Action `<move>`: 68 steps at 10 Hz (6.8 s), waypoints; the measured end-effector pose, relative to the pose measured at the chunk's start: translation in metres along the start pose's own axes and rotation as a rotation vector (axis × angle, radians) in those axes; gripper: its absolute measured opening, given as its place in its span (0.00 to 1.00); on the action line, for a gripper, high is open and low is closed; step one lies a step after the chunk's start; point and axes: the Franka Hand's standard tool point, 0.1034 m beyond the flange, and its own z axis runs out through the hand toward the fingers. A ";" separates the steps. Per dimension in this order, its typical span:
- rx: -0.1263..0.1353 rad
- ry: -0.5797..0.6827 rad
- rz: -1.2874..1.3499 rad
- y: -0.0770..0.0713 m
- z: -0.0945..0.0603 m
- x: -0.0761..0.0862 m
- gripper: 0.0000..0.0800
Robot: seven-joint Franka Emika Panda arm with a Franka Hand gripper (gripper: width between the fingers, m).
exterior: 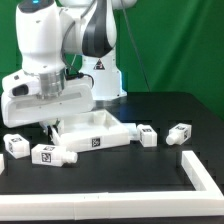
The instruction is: Assemble one leg
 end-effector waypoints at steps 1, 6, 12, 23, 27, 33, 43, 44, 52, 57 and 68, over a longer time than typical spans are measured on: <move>0.016 -0.001 0.034 -0.006 -0.016 0.004 0.07; 0.037 -0.040 0.148 -0.014 -0.055 0.059 0.07; 0.031 -0.064 0.209 -0.012 -0.067 0.123 0.07; -0.006 0.021 0.281 -0.035 -0.025 0.205 0.07; -0.013 0.013 0.311 -0.044 -0.018 0.223 0.07; -0.014 0.015 0.308 -0.044 -0.017 0.222 0.60; 0.040 -0.137 0.319 -0.093 -0.054 0.186 0.81; 0.056 -0.225 0.329 -0.098 -0.053 0.181 0.81; 0.067 -0.604 0.319 -0.160 -0.040 0.154 0.81; 0.046 -0.684 0.377 -0.188 -0.012 0.123 0.81; 0.065 -0.701 0.400 -0.196 0.018 0.094 0.81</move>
Offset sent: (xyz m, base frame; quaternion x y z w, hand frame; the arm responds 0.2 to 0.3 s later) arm 0.0648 0.0207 0.0445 0.0321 -0.0565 0.1391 0.9881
